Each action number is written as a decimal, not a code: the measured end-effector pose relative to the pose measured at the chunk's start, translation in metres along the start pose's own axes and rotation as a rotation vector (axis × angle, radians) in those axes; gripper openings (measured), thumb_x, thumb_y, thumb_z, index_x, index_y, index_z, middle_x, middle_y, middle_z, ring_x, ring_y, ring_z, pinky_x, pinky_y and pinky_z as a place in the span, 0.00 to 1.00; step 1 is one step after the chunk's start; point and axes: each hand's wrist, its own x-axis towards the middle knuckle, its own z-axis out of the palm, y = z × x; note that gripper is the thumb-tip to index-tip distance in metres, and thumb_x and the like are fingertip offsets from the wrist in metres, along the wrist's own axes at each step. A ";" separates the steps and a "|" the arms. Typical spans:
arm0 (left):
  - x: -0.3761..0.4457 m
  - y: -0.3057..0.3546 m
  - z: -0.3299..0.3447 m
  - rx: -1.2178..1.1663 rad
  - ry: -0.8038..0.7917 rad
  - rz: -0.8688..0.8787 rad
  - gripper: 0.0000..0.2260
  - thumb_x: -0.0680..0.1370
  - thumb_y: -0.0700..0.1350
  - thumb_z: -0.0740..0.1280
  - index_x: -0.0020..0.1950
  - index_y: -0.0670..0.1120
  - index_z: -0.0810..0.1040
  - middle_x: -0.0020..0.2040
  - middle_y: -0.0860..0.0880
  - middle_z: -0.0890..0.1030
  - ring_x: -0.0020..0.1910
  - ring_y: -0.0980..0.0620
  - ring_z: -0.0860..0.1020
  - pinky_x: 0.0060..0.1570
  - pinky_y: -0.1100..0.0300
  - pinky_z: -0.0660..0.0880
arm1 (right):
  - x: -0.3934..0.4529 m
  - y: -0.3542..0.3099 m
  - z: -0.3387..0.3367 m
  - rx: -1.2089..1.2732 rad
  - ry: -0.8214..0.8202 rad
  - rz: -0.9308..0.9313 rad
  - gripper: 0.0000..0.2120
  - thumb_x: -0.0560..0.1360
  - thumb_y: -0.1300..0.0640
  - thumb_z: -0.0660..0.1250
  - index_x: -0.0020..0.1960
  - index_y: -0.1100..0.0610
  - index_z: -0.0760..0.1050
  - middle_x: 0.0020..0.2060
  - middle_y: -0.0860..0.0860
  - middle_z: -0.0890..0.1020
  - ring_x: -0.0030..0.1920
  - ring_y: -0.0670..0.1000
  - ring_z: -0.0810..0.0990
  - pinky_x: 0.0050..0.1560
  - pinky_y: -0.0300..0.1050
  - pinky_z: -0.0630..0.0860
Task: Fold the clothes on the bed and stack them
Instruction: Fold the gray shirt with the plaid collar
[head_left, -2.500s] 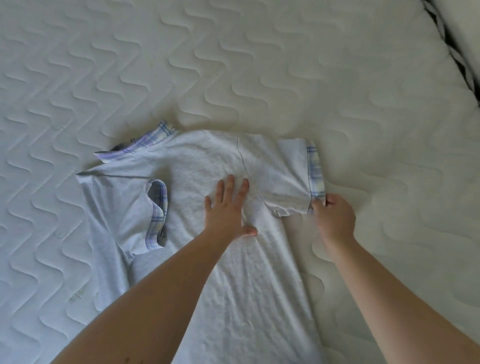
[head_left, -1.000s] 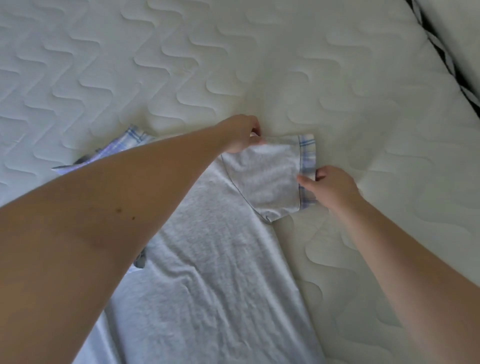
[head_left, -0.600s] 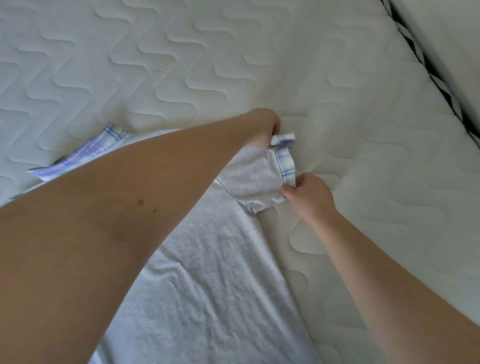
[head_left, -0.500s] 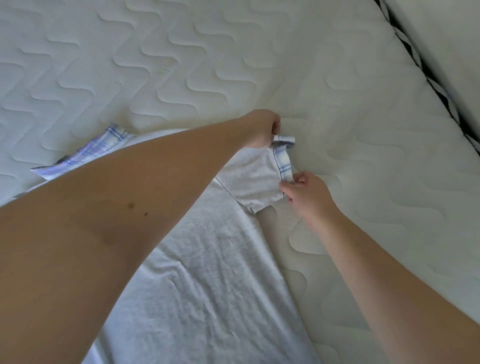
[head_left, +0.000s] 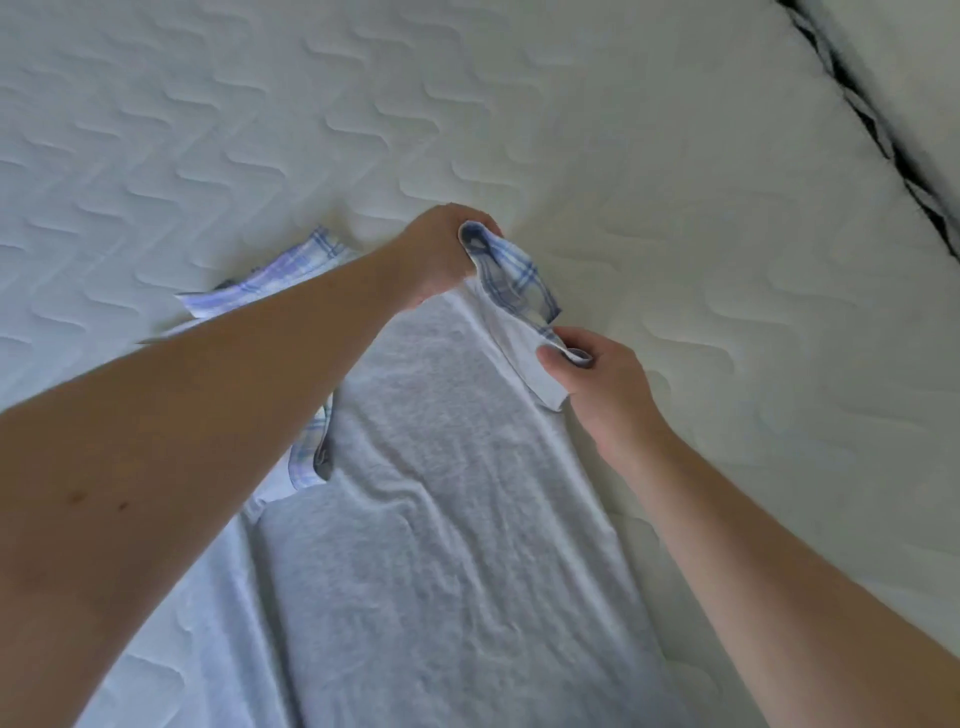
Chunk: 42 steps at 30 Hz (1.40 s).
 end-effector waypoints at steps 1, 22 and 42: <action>-0.013 -0.010 -0.007 -0.063 0.023 -0.028 0.16 0.72 0.28 0.63 0.36 0.50 0.77 0.34 0.52 0.77 0.37 0.54 0.73 0.34 0.66 0.67 | -0.003 -0.002 0.010 -0.064 0.007 -0.026 0.07 0.75 0.57 0.69 0.43 0.46 0.83 0.39 0.50 0.84 0.38 0.44 0.78 0.39 0.40 0.72; -0.141 -0.162 -0.071 -0.198 0.141 -0.450 0.15 0.74 0.32 0.64 0.39 0.52 0.81 0.40 0.49 0.82 0.36 0.55 0.77 0.38 0.62 0.74 | -0.064 0.032 0.173 -0.488 -0.237 -0.126 0.17 0.82 0.56 0.58 0.70 0.56 0.72 0.73 0.54 0.66 0.73 0.53 0.64 0.71 0.50 0.64; -0.002 -0.080 -0.042 0.427 -0.145 -0.255 0.16 0.80 0.53 0.64 0.55 0.41 0.79 0.55 0.41 0.79 0.52 0.44 0.76 0.45 0.59 0.65 | -0.075 0.008 0.163 0.033 -0.021 -0.117 0.15 0.83 0.51 0.53 0.67 0.43 0.72 0.55 0.23 0.74 0.61 0.28 0.71 0.57 0.21 0.63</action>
